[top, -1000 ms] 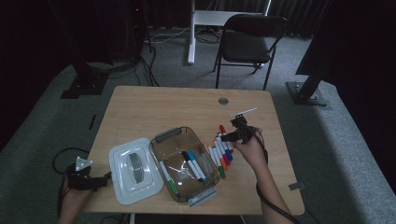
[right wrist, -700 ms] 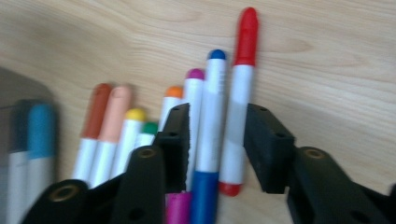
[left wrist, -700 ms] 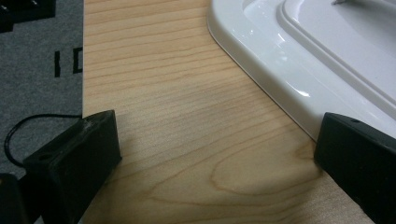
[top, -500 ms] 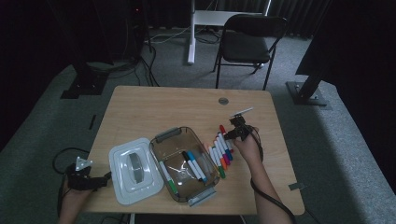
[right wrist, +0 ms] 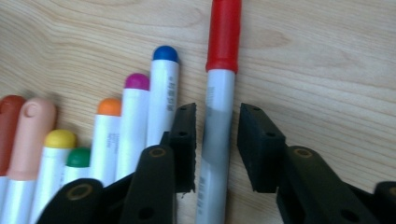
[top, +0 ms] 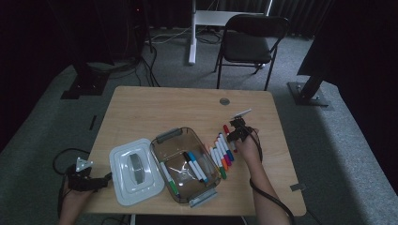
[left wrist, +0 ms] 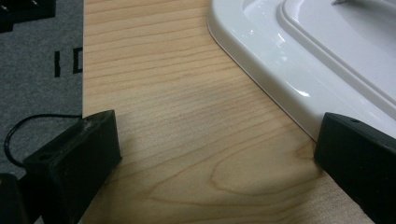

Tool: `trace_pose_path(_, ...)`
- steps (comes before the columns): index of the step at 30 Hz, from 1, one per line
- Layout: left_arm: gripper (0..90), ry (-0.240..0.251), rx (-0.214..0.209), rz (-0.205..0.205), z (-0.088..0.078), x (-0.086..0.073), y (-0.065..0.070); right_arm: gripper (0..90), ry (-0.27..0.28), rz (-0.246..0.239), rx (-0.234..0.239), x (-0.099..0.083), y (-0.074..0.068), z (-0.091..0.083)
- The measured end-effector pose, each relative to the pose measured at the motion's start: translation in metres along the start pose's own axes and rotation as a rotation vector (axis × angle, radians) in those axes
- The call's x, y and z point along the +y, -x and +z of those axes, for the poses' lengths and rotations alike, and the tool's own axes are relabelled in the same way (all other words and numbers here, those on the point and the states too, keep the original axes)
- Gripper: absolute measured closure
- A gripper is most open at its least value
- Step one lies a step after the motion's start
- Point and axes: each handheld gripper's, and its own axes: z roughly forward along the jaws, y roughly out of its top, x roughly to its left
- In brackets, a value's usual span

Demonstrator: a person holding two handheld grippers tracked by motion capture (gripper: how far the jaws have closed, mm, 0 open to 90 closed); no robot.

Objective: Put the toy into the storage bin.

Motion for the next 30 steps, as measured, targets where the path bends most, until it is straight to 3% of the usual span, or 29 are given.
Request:
trace_pose_path(6,0.7,0.000,0.000,0.000,0.000,0.000,0.000,76.4,-0.001,0.005,-0.026,-0.001,0.001,0.000)
trace_pose_path(12,0.8,0.000,0.000,0.000,0.000,0.000,0.000,76.6,0.011,0.055,0.009,-0.005,0.005,-0.011)
trace_pose_path(18,0.7,0.000,0.000,0.000,0.000,0.000,0.000,76.6,0.059,0.094,0.055,-0.010,0.007,-0.034)
trace_pose_path(30,0.8,0.000,0.000,0.000,0.000,0.000,0.000,76.6,0.130,0.066,0.125,-0.019,-0.015,-0.090)
